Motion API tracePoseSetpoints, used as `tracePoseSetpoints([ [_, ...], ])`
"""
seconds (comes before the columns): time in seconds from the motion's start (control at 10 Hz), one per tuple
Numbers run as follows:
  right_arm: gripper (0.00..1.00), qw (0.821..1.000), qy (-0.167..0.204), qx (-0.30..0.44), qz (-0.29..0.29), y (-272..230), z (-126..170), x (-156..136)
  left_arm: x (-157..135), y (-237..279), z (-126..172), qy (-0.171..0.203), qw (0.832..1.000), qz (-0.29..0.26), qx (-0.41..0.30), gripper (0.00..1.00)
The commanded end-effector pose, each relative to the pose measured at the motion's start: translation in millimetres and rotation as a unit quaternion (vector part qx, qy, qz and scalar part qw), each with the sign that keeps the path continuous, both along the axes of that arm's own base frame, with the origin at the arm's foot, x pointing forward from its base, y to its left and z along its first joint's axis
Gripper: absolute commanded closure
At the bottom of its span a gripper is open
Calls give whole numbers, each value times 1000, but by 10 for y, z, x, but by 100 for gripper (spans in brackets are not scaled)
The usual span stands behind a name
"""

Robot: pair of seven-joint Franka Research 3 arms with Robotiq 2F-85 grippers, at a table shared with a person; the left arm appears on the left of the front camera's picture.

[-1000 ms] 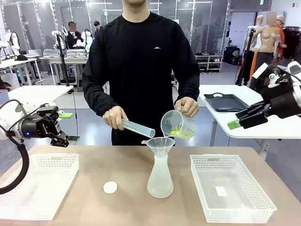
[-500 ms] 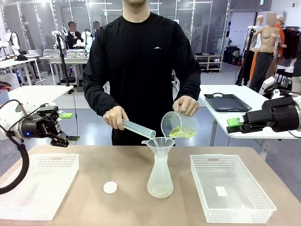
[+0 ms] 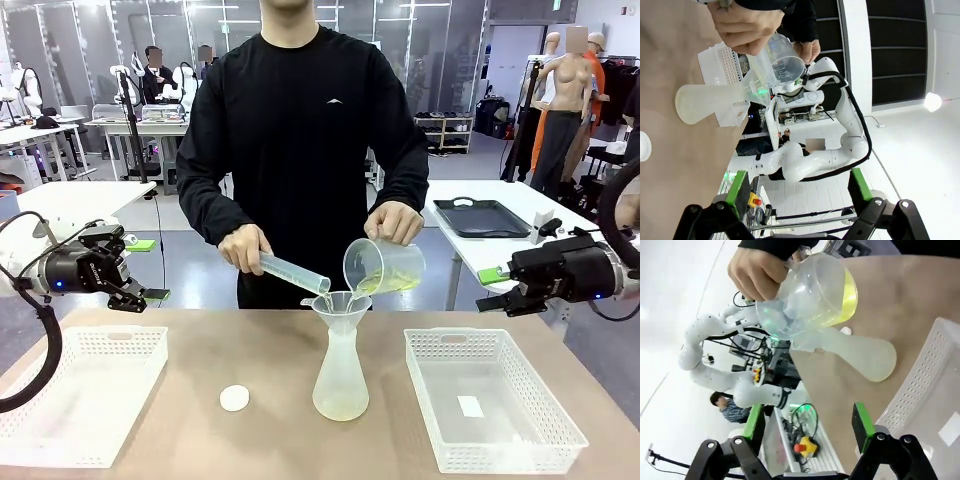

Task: Prepare the solutions needed for the experiment.
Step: Once the solution is in the Big flask , pick up the Plastic Funnel and place it back into the right Organizing basket.

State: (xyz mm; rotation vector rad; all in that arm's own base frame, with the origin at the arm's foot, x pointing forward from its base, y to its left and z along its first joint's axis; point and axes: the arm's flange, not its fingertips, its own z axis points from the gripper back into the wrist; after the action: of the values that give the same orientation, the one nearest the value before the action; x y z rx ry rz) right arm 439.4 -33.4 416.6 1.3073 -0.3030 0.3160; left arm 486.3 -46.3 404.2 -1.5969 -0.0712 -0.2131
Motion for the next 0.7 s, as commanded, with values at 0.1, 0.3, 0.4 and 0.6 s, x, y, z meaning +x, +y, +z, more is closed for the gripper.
tracePoseSetpoints([
  [0.1,12,993,104,47,-7,-39,-33,69,-10,-3,23,-2,1000,-2,-2,0],
  [0.3,12,993,93,64,-23,-77,-72,95,-10,-3,23,-2,1000,-2,-2,0],
  [0.4,12,991,100,84,-23,-66,-101,96,-10,-3,23,-2,1000,-2,-2,0],
  [0.6,12,982,114,139,-56,-39,-141,110,-10,-3,23,-2,1000,-2,-2,0],
])
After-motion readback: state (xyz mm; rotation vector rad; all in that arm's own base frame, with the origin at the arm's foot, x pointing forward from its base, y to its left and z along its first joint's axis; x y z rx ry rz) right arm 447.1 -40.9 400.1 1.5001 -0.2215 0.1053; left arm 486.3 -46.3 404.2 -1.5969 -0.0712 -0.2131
